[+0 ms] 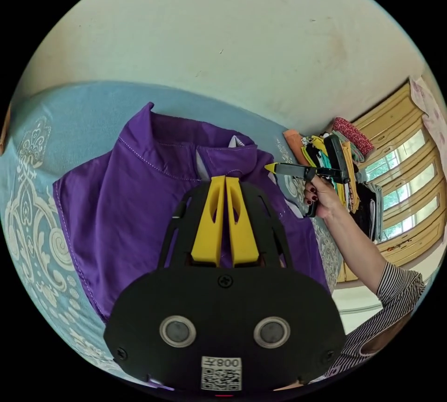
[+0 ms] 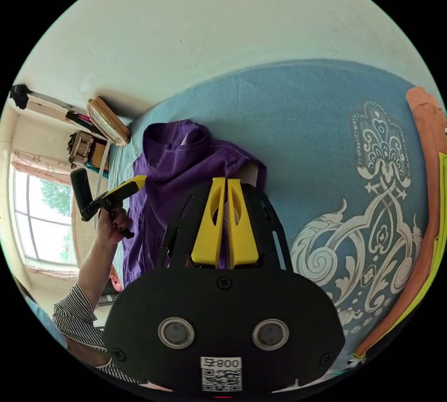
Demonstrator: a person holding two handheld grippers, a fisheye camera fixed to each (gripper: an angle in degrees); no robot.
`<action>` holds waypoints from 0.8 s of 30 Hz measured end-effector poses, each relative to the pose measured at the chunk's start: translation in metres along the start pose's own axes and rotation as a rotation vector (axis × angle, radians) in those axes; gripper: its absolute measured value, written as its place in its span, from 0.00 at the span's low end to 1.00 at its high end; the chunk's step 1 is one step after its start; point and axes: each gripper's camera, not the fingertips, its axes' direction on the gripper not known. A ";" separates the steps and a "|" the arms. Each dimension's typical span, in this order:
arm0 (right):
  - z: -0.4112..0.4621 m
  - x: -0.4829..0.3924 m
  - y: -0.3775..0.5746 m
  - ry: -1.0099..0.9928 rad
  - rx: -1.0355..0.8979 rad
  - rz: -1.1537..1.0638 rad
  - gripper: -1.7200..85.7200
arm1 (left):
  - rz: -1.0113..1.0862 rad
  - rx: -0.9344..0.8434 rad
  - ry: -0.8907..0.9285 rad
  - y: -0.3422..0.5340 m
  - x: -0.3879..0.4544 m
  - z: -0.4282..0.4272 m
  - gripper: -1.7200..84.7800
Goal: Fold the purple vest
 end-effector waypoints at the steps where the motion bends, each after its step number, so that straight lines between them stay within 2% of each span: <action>1: -0.001 -0.001 -0.001 0.003 0.001 -0.006 0.03 | 0.017 0.031 -0.013 -0.001 0.004 -0.005 0.02; 5: -0.018 -0.014 -0.005 0.014 0.063 -0.061 0.02 | 0.071 0.126 -0.086 -0.005 0.020 -0.022 0.02; 7: -0.026 -0.018 -0.006 0.030 0.092 -0.080 0.02 | 0.107 0.162 -0.177 -0.005 0.030 -0.024 0.02; 8: -0.027 -0.019 -0.007 0.037 0.096 -0.094 0.02 | 0.119 0.152 -0.202 -0.005 0.032 -0.021 0.02; 10: -0.020 -0.019 -0.011 0.085 0.055 -0.096 0.02 | 0.151 -0.003 -0.297 -0.006 0.034 0.011 0.02; 12: -0.002 -0.016 -0.014 0.147 -0.031 -0.086 0.02 | 0.176 -0.047 -0.364 -0.002 0.035 0.028 0.02; 20: 0.014 -0.007 -0.007 0.191 -0.086 -0.065 0.03 | 0.183 -0.126 -0.402 0.003 0.030 0.042 0.04; 24: 0.010 -0.010 0.007 0.214 -0.069 -0.083 0.04 | 0.144 0.008 -0.333 0.021 0.017 0.001 0.06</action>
